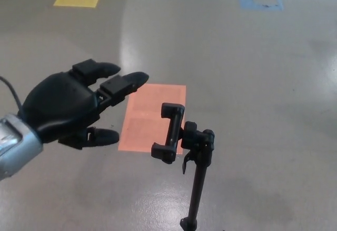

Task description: The robot uses its left hand to grab the top of a phone stand kept on the floor and tilt it upwards to adjust its angle

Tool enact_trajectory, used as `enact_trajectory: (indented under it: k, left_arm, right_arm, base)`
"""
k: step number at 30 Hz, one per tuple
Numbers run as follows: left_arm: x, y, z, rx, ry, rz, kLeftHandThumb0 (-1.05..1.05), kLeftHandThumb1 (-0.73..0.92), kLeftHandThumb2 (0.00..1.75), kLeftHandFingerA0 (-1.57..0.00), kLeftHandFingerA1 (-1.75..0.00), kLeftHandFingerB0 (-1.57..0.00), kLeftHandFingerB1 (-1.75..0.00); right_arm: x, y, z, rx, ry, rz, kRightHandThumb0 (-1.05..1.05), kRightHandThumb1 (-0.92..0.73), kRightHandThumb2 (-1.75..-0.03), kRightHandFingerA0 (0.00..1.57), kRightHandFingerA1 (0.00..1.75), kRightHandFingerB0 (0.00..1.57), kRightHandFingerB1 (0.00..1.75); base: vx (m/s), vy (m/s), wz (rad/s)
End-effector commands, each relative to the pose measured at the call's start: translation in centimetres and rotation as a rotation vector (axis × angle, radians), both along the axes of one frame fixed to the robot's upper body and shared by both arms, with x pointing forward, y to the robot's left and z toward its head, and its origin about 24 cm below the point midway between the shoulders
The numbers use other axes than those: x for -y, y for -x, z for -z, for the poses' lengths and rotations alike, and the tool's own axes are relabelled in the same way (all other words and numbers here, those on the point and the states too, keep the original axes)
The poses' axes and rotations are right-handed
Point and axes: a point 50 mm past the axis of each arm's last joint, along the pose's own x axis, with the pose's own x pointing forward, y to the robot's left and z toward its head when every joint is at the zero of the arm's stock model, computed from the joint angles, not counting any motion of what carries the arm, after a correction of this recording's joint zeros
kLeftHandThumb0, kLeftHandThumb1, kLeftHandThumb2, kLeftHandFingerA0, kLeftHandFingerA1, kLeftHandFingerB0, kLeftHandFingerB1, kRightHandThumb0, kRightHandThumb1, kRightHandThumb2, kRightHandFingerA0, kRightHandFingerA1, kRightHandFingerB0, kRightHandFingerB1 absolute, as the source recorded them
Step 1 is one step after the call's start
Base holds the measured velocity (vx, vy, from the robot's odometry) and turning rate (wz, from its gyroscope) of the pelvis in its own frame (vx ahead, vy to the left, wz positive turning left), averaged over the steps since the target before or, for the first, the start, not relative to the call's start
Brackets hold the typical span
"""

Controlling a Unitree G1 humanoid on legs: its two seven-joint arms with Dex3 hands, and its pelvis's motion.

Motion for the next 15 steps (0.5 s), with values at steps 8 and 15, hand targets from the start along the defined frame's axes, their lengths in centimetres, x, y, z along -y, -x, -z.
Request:
enact_trajectory:
  k: [8, 15]
  left_arm:
    - [0.54, -0.15, -0.55, 0.040, -0.100, 0.031, -0.79, 0.72, 1.02, -0.14, -0.39, 0.00, -0.16]
    - [0.81, -0.10, -0.82, 0.074, -0.130, 0.049, -0.73, 0.86, 0.69, -0.18, -0.28, 0.00, -0.13]
  right_arm:
    - [0.70, 0.12, -0.27, -0.009, 0.010, 0.003, -0.63, -0.79, -0.63, 0.20, 0.37, 0.27, 0.32]
    - [0.59, 0.14, -0.22, -0.017, 0.008, -0.015, -0.62, -0.80, -0.63, 0.19, 0.38, 0.26, 0.33]
  base:
    - [0.00, 0.000, 0.00]
    - [0.00, 0.000, 0.00]
